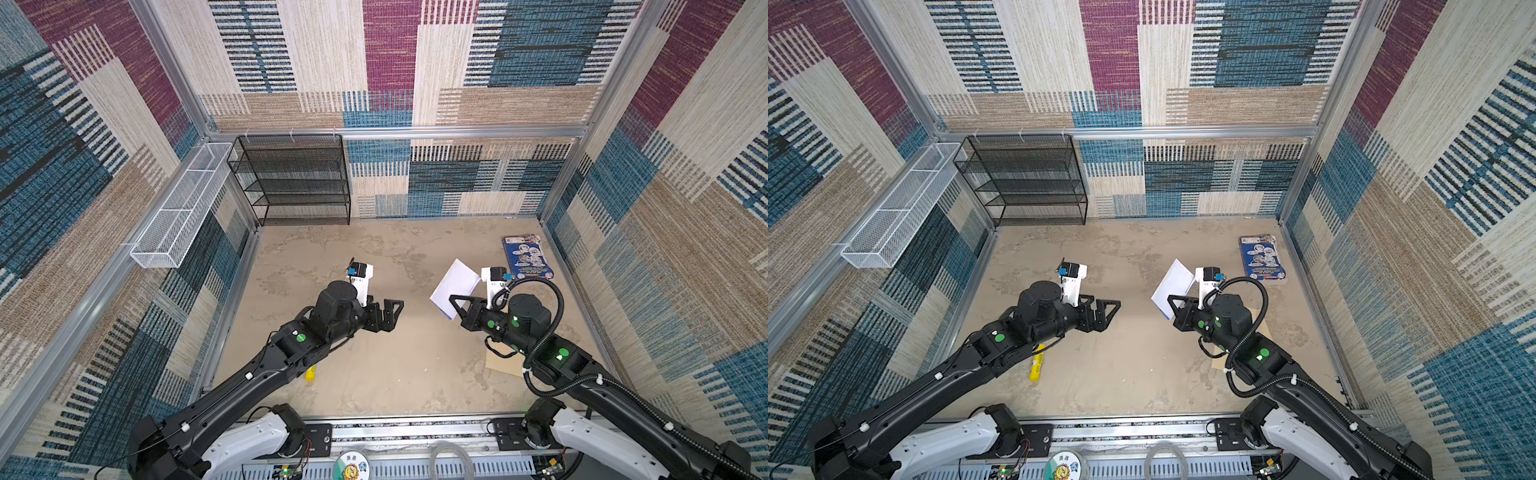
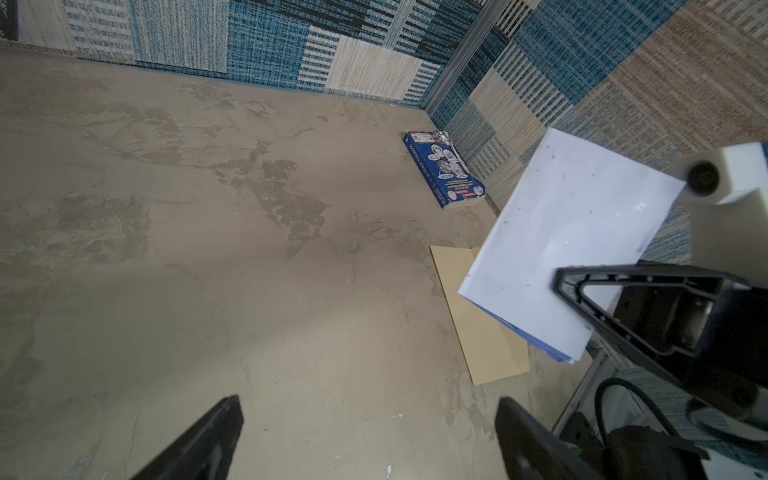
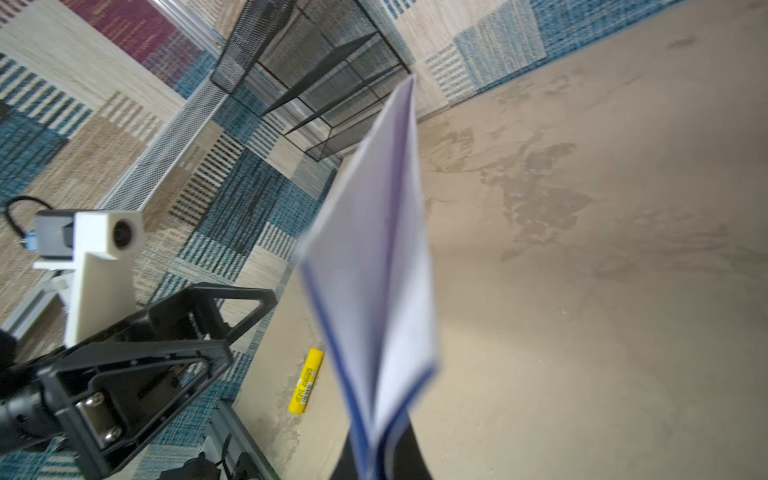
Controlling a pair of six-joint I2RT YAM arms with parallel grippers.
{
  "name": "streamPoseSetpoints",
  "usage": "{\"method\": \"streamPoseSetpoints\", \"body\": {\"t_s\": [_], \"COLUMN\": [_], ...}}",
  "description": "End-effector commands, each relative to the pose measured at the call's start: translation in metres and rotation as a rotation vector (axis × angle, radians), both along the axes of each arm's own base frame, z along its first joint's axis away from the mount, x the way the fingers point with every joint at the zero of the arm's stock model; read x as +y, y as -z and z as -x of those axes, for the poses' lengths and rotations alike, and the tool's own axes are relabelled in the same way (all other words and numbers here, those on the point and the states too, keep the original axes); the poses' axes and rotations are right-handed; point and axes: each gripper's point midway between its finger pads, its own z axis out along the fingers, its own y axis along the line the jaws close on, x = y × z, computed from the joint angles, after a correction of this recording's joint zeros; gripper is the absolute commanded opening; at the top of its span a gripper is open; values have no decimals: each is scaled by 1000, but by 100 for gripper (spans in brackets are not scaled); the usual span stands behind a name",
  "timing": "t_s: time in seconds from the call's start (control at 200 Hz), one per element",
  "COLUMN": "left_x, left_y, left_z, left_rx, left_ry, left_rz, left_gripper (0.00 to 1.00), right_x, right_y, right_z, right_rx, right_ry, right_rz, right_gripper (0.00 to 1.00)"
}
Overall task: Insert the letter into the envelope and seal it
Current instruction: 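Open the left gripper and carry the letter with the right gripper toward the envelope, then lower the letter with the right gripper over the envelope's open flap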
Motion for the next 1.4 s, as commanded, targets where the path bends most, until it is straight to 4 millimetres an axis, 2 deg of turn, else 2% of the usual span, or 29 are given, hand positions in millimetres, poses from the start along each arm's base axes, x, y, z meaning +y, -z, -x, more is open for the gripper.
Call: {"method": "streamPoseSetpoints", "body": {"t_s": [0.0, 0.115, 0.215, 0.396, 0.606, 0.836, 1.077, 1.392], "left_x": [6, 13, 19, 19, 10, 6, 5, 4], "left_y": [4, 11, 17, 21, 23, 26, 27, 26], "left_z": [-4, -5, -7, -7, -3, 1, 3, 4], "left_rx": [-56, -58, -57, -47, -41, -39, -41, -36], "left_ry": [13, -6, -24, -24, 15, 42, 50, 44], "left_rz": [-91, -138, -182, -188, -144, -131, -124, -110], "left_gripper": [100, 100, 100, 100, 100, 100, 100, 100], "right_x": [-21, -45, -70, -93, -126, -153, -171, -167], "right_y": [17, 18, 29, 47, 81, 107, 144, 196], "right_z": [-1, -7, -14, -24, -29, -28, -22, -7], "right_rx": [37, 27, 61, 104, 185, 259, 365, 509], "right_ry": [66, 159, 270, 358, 471, 532, 579, 591], "right_rz": [88, 120, 181, 202, 207, 116, 44, -15], "right_gripper": [0, 0, 0, 0, 0, 0, 0, 0]}}
